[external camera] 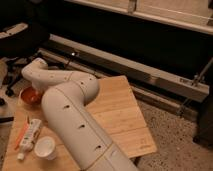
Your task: Drag the ceramic bowl in a circle
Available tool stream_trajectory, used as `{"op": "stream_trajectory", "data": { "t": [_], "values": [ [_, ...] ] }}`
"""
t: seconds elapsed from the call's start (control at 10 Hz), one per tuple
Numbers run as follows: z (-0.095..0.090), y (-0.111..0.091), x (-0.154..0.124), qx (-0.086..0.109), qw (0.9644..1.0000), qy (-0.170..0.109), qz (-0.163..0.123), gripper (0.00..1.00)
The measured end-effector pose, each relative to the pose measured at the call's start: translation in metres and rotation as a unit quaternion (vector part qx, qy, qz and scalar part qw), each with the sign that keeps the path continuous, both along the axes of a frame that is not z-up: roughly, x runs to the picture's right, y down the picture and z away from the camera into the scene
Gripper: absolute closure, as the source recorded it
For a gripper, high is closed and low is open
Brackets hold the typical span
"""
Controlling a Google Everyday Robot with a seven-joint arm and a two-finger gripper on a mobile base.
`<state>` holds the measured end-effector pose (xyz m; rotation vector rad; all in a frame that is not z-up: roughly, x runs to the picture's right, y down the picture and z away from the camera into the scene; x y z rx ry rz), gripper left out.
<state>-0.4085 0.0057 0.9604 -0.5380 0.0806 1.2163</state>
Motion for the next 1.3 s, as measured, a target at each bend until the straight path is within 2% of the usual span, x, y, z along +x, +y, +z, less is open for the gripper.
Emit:
{"op": "stream_trajectory", "data": {
  "t": [0.2, 0.4, 0.7, 1.0, 1.3],
  "values": [
    [0.02, -0.011, 0.038, -0.004, 0.9991, 0.037, 0.022, 1.0],
    [0.033, -0.022, 0.083, -0.004, 0.9954, 0.077, 0.057, 1.0],
    [0.035, -0.012, 0.123, -0.013, 0.9902, 0.119, 0.071, 1.0],
    [0.015, 0.003, 0.135, -0.014, 0.9888, 0.142, 0.043, 1.0],
    [-0.029, 0.028, 0.127, -0.017, 0.9861, 0.165, -0.01, 1.0]
  ]
}}
